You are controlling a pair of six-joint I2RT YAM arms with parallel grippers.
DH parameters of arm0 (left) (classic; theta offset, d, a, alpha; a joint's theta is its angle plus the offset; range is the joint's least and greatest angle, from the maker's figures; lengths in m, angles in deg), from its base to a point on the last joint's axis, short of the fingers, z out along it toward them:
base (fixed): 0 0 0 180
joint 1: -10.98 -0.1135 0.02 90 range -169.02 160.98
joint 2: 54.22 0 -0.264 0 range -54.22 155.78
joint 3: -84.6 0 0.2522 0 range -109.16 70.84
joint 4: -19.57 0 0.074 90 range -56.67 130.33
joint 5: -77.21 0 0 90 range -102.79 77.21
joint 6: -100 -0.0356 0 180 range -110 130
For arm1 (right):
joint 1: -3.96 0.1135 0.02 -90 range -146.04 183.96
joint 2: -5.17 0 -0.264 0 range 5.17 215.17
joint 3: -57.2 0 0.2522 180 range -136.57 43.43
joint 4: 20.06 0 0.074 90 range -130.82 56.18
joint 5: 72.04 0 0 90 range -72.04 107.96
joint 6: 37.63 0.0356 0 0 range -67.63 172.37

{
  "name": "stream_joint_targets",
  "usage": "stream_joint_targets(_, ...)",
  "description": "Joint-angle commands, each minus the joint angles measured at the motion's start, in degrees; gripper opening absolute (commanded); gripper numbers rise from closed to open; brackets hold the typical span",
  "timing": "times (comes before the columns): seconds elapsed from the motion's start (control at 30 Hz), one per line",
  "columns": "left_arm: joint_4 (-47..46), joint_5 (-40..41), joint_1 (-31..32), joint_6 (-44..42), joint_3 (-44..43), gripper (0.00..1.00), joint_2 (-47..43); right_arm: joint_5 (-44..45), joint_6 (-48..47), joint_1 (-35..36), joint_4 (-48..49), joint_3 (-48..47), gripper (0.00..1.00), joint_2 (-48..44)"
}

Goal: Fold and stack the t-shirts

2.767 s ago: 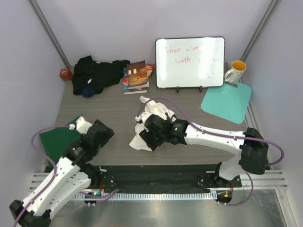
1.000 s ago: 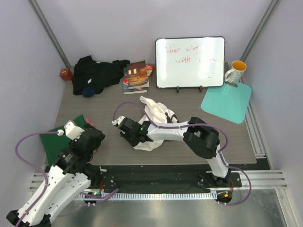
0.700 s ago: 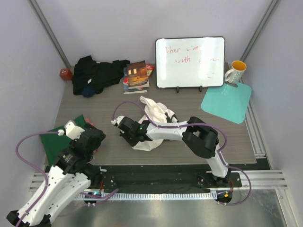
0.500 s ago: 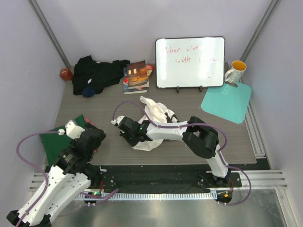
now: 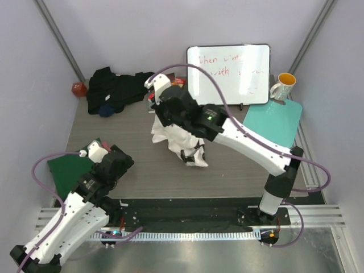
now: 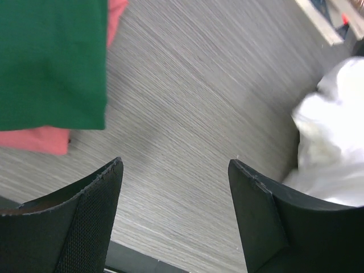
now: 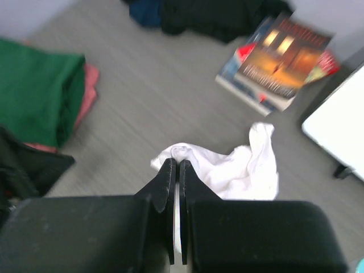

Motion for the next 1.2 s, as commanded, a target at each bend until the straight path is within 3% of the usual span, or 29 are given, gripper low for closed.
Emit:
stream_joint_targets(0.0,-8.6,-5.4,-0.2,-4.1,0.8,0.76,4.9,5.6,-3.5,0.4,-5.2,-9.0,0.01,-5.0)
stream_joint_targets(0.13,-11.8,-9.4,-0.2,-6.1,-0.5,0.78,13.0,9.7,-6.7,0.4,-7.9,-18.3,0.01,-6.6)
stream_joint_targets(0.33,-14.7,-11.9,-0.2,-7.4,-2.2,0.79,23.0,13.3,-9.4,0.4,-9.7,-24.3,0.01,-9.5)
stream_joint_targets(0.83,-15.2,-8.2,-0.9,-8.1,-3.4,0.82,22.3,4.9,-6.0,0.5,-10.8,-19.7,0.01,-21.4)
stream_joint_targets(1.0,-18.2,-11.0,-0.9,-11.9,-8.5,0.82,27.3,13.3,-2.5,0.4,-11.9,-14.7,0.01,-25.0)
stream_joint_targets(1.13,-23.0,-17.7,-0.9,-15.6,-12.5,0.68,35.2,17.9,-1.6,0.4,-12.3,-11.3,0.01,-28.4)
stream_joint_targets(1.17,-23.3,-20.3,-0.9,-15.9,-14.0,0.55,37.1,17.7,-1.4,0.4,-12.3,-11.4,0.01,-29.6)
